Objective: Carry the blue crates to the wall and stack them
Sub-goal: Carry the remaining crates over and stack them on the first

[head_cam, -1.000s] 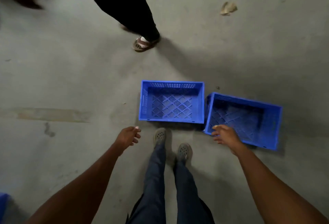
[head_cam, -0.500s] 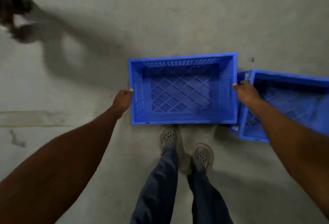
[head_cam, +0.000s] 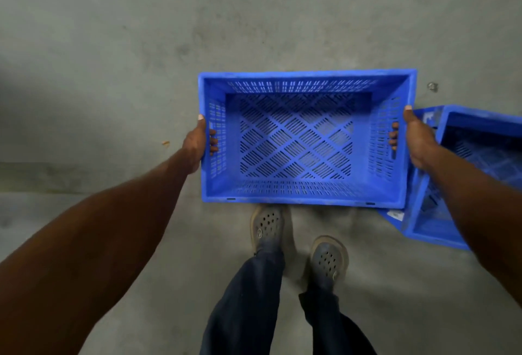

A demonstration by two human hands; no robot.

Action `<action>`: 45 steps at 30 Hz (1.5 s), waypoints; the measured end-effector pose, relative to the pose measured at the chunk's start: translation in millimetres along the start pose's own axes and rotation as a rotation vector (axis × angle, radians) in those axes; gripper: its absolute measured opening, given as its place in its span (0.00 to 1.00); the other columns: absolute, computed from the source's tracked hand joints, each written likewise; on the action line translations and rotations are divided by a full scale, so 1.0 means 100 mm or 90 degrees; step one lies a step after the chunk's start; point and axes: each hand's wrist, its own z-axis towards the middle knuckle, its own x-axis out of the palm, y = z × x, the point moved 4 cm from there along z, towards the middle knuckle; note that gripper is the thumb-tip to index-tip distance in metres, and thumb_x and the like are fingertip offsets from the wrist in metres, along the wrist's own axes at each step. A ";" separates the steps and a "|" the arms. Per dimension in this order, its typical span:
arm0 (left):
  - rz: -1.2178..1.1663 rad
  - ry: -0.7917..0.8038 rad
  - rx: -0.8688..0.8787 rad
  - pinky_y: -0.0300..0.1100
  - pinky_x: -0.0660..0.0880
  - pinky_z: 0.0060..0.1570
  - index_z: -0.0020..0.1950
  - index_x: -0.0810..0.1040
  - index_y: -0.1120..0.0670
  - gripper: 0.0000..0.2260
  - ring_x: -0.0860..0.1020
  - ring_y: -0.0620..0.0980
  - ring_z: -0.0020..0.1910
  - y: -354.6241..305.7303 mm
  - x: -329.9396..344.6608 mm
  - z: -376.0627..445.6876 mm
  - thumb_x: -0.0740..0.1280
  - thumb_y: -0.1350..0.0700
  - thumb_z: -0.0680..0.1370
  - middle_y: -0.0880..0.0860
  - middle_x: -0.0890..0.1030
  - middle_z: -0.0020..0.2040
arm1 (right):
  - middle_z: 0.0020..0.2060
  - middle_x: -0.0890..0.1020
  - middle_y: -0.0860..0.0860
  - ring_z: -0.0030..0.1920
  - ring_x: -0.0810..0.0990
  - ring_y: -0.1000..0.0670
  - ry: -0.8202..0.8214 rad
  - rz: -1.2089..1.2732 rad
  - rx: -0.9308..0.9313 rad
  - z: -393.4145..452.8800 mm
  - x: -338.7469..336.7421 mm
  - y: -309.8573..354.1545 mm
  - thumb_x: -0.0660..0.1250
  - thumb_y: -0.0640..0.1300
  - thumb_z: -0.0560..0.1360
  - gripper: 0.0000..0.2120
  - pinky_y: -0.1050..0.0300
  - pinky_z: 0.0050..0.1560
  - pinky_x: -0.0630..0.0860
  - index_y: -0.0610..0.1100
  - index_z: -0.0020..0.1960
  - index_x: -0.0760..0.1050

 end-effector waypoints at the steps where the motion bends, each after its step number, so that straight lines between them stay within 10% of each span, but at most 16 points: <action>1: -0.006 -0.011 0.001 0.42 0.70 0.29 0.42 0.71 0.55 0.26 0.69 0.50 0.28 0.01 0.01 0.00 0.51 0.34 0.80 0.53 0.71 0.34 | 0.33 0.72 0.48 0.31 0.70 0.49 0.003 -0.003 -0.003 -0.01 -0.01 0.00 0.53 0.65 0.79 0.25 0.51 0.34 0.70 0.45 0.40 0.70; 23: 0.003 -0.042 0.279 0.43 0.69 0.31 0.42 0.75 0.53 0.20 0.70 0.48 0.27 -1.66 -0.91 -4.73 0.57 0.39 0.81 0.51 0.73 0.34 | 0.26 0.72 0.52 0.21 0.67 0.53 0.055 0.204 -0.130 -4.34 -2.48 1.28 0.63 0.74 0.63 0.31 0.63 0.23 0.63 0.46 0.43 0.75; 26: -0.028 -0.019 0.316 0.42 0.69 0.28 0.45 0.75 0.53 0.19 0.70 0.47 0.26 -1.80 -0.97 -5.52 0.58 0.39 0.81 0.50 0.73 0.34 | 0.25 0.71 0.52 0.20 0.64 0.53 0.058 0.227 -0.160 -5.01 -2.96 1.30 0.59 0.69 0.73 0.26 0.65 0.22 0.61 0.45 0.41 0.74; 45: 0.186 0.200 0.422 0.40 0.63 0.28 0.46 0.78 0.52 0.23 0.67 0.46 0.23 -2.62 -0.09 -7.15 0.61 0.32 0.74 0.48 0.73 0.31 | 0.29 0.65 0.50 0.21 0.59 0.54 -0.180 0.482 -0.120 -7.21 -4.07 -0.28 0.54 0.66 0.78 0.24 0.64 0.23 0.57 0.45 0.44 0.73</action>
